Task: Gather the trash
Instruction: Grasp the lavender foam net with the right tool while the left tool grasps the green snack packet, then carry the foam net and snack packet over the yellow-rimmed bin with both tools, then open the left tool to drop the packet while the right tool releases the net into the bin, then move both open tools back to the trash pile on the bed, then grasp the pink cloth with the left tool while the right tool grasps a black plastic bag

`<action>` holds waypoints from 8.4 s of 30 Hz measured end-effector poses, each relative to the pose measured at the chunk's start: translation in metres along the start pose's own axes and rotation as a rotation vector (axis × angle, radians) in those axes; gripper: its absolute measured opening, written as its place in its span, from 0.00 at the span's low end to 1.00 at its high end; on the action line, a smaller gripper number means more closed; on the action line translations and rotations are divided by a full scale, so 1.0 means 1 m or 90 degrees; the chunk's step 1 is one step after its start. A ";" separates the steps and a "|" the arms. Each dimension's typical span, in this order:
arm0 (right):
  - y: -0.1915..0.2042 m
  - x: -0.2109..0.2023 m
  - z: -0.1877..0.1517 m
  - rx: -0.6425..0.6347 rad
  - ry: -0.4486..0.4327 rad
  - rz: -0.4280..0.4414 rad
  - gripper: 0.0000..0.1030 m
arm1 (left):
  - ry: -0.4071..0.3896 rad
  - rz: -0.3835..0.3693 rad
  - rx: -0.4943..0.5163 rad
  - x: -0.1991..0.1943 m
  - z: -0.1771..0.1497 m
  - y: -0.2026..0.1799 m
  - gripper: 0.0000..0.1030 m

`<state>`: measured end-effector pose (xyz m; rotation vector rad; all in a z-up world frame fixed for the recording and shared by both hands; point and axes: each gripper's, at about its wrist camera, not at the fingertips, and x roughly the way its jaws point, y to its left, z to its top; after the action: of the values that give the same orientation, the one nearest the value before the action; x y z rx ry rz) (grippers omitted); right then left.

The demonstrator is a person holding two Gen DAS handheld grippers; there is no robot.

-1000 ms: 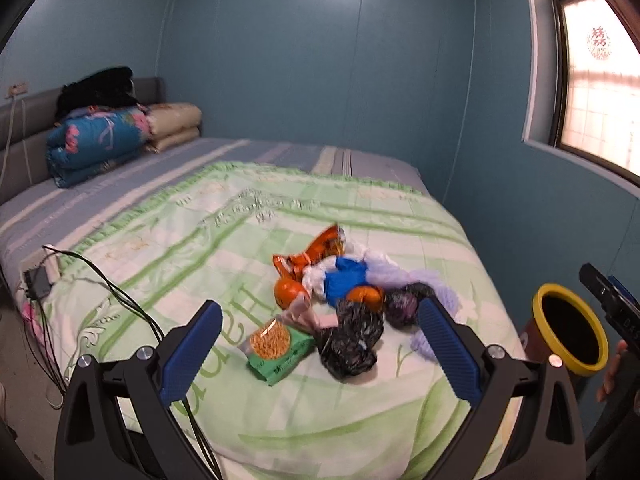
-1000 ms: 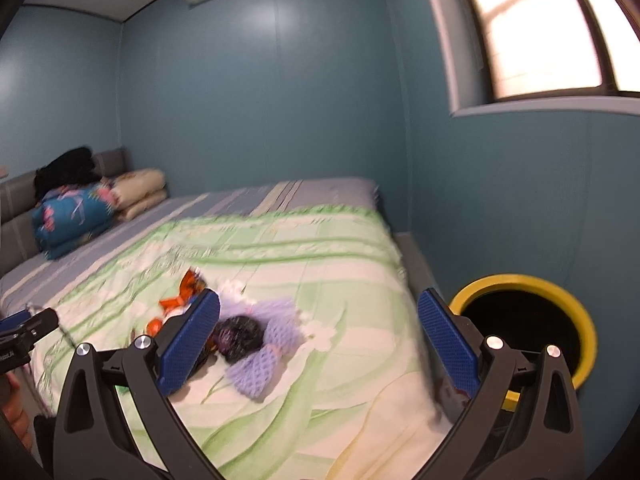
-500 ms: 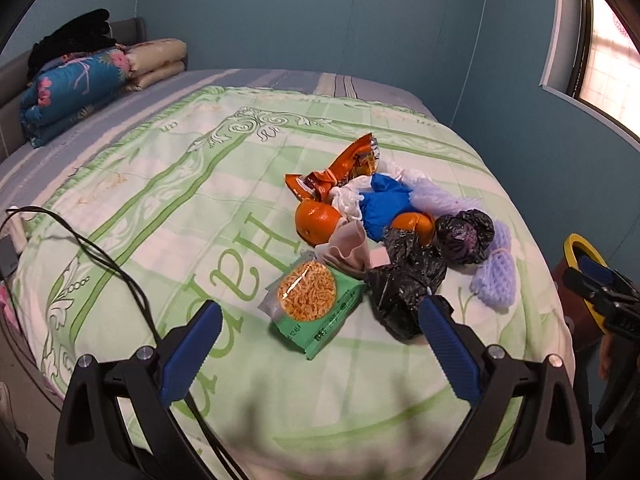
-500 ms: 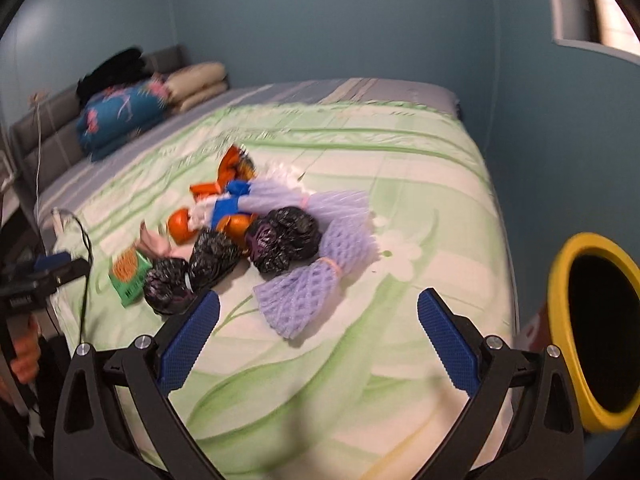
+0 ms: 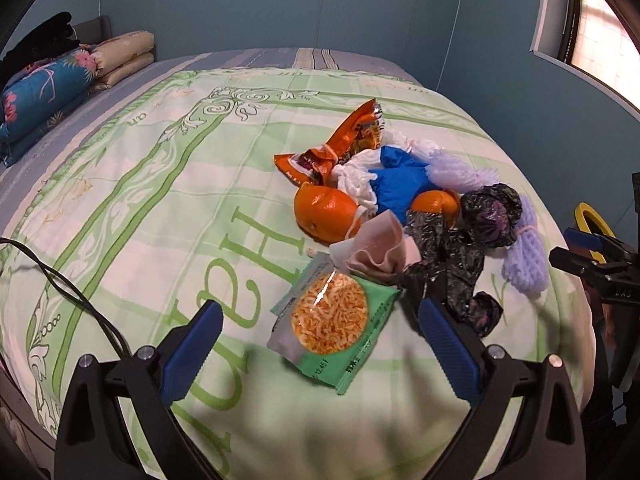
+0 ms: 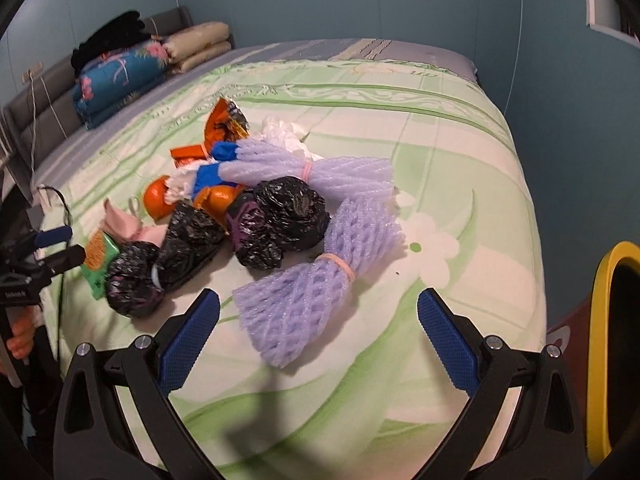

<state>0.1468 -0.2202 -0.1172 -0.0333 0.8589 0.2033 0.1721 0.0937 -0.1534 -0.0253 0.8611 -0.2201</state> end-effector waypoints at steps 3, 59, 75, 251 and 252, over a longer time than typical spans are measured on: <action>0.002 0.009 0.003 -0.007 0.025 -0.010 0.91 | 0.012 0.002 -0.001 0.009 0.000 0.002 0.92; -0.043 -0.125 -0.008 0.066 -0.124 0.004 0.18 | -0.073 -0.062 -0.092 -0.079 0.029 -0.010 0.01; -0.119 -0.184 -0.030 0.127 -0.186 -0.088 0.18 | -0.091 -0.164 0.019 -0.073 0.083 -0.130 0.01; -0.040 0.105 0.088 0.072 0.023 0.061 0.68 | 0.074 -0.098 -0.154 0.078 0.029 0.001 0.47; -0.039 0.105 0.087 0.072 0.028 0.063 0.66 | 0.075 -0.099 -0.152 0.077 0.029 0.000 0.46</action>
<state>0.2863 -0.2315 -0.1419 0.1100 0.9152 0.2469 0.2431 0.0763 -0.1924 -0.3048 0.9999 -0.2654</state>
